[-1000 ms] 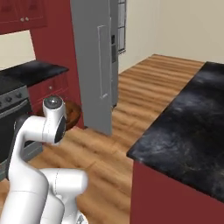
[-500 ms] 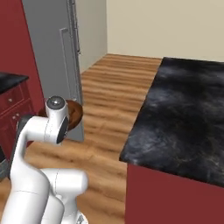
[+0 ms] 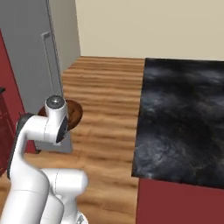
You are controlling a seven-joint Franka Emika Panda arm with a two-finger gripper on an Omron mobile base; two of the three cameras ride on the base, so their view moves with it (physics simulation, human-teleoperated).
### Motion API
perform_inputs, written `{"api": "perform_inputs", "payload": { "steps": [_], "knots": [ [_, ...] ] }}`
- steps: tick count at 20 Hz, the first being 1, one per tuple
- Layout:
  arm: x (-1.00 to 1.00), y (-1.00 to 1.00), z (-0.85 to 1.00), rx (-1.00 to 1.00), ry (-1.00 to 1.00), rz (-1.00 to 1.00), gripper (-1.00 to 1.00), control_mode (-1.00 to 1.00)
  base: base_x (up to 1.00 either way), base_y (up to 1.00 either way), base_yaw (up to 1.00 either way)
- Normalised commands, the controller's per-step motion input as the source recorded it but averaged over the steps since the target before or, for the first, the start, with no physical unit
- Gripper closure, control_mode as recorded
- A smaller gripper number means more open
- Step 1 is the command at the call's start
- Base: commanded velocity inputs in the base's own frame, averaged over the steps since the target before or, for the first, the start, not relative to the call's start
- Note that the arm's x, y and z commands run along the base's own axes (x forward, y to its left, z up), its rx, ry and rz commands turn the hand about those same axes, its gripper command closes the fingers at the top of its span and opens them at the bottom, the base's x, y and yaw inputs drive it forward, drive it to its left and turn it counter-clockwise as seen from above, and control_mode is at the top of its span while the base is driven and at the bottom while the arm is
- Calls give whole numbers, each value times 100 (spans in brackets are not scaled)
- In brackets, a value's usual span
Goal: Pick the chicken drumstick and eggplant from their plates and place them in the bowl. Then put the bowl in the fridge.
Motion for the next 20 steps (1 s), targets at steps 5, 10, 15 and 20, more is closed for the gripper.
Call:
{"api": "perform_inputs", "payload": {
  "steps": [5,10,15,20],
  "knots": [
    [0,0,0,0,0,0,100,100,65,46,-36],
    [0,0,0,0,0,0,100,100,69,59,-19],
    [0,0,0,0,0,0,100,100,75,58,-12],
    [0,0,0,0,0,0,100,100,85,48,-10]
  ]
}}
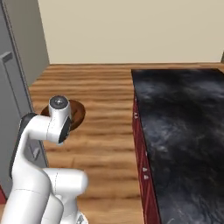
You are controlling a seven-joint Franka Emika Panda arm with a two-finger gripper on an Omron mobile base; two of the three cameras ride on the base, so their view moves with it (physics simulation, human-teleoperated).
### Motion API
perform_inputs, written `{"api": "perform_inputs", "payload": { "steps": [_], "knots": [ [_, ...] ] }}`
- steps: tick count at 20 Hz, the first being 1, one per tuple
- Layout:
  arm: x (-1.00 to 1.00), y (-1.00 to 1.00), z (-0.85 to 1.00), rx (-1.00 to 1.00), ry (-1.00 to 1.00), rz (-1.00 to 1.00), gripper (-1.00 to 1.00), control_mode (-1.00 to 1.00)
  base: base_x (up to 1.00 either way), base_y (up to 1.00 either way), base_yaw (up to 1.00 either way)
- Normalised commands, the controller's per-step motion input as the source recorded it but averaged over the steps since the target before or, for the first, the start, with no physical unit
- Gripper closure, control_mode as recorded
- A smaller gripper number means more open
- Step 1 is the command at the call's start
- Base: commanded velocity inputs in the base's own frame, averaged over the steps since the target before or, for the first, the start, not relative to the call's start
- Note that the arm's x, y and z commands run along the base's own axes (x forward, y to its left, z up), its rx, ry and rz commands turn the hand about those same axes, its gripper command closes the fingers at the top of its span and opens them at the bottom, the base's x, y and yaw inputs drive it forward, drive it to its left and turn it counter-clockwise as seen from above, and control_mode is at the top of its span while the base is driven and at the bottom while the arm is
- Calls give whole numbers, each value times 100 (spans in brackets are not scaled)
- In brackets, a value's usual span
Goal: Pick the chicken drumstick and eggplant from their plates and place them in the bowl. Then put the bowl in the fridge.
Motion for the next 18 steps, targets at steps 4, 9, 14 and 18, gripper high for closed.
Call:
{"api": "perform_inputs", "payload": {
  "steps": [4,9,14,18],
  "knots": [
    [0,0,0,0,0,0,100,100,94,30,0],
    [0,0,0,0,0,0,100,100,94,20,4],
    [0,0,0,0,0,0,100,100,94,17,13],
    [0,0,0,0,0,0,100,100,93,8,15]
  ]
}}
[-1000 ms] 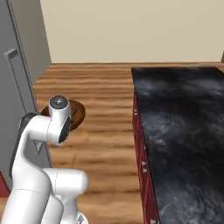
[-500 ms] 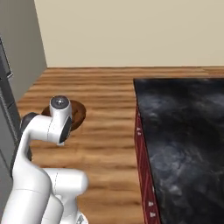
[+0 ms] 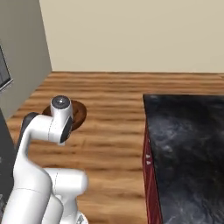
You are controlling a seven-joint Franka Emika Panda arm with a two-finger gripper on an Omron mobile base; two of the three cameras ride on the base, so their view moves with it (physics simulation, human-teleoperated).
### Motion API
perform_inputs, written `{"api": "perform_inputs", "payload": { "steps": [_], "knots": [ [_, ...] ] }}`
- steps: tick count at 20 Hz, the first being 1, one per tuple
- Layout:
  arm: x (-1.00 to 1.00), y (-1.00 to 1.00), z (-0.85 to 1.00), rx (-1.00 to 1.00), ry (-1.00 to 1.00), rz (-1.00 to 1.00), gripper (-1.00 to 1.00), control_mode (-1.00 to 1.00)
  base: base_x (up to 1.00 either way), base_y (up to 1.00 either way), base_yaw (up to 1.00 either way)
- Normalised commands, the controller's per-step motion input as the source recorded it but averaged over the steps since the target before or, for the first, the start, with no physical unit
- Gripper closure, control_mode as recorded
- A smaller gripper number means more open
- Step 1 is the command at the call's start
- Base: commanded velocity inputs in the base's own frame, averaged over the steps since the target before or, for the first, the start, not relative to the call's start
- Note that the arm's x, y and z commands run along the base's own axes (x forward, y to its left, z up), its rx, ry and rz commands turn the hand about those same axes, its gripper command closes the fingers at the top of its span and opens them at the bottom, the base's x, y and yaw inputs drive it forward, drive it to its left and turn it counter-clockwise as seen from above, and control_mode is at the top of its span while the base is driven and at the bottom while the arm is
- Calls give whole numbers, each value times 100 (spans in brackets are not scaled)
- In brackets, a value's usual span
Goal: Pick the chicken drumstick and eggplant from their plates and place them in the bowl. Then put the bowl in the fridge.
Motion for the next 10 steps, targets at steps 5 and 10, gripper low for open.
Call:
{"api": "perform_inputs", "payload": {
  "steps": [5,10],
  "knots": [
    [0,0,0,0,0,0,100,100,76,1,35],
    [0,0,0,0,0,0,100,100,56,0,55]
  ]
}}
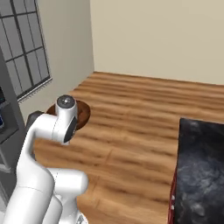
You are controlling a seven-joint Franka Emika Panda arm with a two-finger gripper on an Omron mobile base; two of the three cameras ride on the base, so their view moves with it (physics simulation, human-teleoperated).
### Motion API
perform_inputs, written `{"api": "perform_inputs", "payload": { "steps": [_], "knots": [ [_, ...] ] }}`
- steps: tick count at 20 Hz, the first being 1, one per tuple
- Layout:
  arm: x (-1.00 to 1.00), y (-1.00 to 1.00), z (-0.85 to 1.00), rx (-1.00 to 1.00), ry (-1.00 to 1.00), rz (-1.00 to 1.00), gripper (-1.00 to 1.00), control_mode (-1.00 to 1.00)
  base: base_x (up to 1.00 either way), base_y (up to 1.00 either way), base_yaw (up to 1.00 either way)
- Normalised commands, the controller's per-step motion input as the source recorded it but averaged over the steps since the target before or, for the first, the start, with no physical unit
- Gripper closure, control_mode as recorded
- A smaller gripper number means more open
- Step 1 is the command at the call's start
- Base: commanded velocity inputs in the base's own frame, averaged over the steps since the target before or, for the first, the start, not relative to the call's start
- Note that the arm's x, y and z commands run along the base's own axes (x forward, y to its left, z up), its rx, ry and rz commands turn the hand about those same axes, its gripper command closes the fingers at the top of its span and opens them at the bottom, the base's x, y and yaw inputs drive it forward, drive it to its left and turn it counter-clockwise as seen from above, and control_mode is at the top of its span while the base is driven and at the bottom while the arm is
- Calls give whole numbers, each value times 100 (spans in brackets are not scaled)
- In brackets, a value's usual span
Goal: Pick the chicken drumstick and eggplant from their plates and place them in the bowl. Then put the bowl in the fridge.
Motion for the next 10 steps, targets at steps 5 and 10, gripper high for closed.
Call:
{"api": "perform_inputs", "payload": {
  "steps": [5,10],
  "knots": [
    [0,0,0,0,0,0,100,100,48,0,62],
    [0,0,0,0,0,0,100,100,31,2,72]
  ]
}}
